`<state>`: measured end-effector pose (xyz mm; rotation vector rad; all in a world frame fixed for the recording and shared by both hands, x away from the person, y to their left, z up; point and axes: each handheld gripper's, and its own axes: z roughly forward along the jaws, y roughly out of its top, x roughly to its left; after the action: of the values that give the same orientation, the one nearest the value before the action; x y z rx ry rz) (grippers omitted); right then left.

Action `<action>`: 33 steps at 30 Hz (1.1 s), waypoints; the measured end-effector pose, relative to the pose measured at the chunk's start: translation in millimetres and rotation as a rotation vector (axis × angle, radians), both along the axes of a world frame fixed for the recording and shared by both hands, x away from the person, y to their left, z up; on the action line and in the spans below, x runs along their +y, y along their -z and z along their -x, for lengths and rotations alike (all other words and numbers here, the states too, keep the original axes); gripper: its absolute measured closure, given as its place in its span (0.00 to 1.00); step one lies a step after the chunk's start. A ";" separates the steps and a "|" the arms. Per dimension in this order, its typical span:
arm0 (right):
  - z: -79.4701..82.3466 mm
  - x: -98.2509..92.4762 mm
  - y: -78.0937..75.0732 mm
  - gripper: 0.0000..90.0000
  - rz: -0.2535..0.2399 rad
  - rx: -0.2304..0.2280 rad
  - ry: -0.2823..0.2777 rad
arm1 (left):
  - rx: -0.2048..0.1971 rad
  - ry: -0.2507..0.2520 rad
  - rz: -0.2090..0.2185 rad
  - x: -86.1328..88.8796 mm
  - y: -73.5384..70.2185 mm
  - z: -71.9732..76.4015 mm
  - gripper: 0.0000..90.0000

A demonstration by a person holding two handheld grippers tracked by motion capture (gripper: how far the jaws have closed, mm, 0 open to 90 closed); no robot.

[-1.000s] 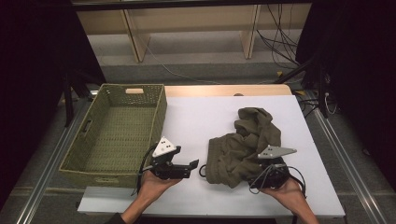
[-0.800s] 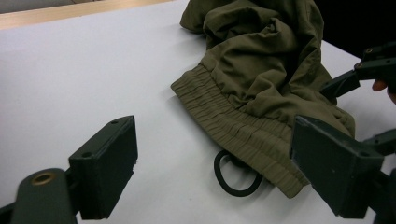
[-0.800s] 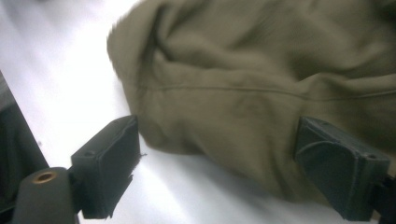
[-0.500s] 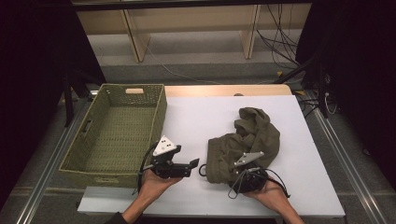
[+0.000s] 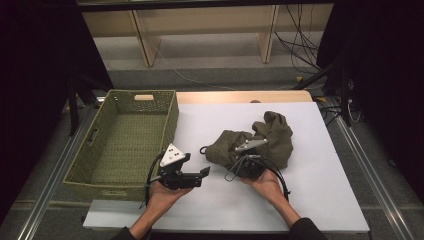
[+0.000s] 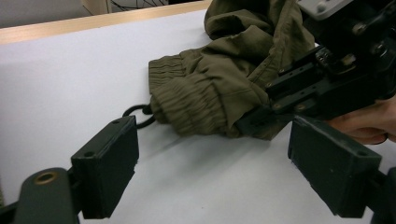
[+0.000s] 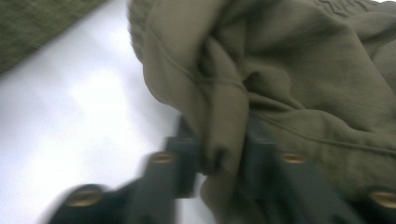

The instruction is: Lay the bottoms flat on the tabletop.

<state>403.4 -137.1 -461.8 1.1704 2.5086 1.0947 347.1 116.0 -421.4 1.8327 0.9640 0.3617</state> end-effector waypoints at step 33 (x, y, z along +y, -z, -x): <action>37.6 -168.9 -46.8 0.98 0.063 -0.070 0.501 | 0.015 0.021 -0.030 -5.2 0.7 0.2 0.18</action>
<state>365.8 -306.0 -415.0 1.5892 2.0110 0.8939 346.9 110.9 -422.0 1.8739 0.9538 0.3523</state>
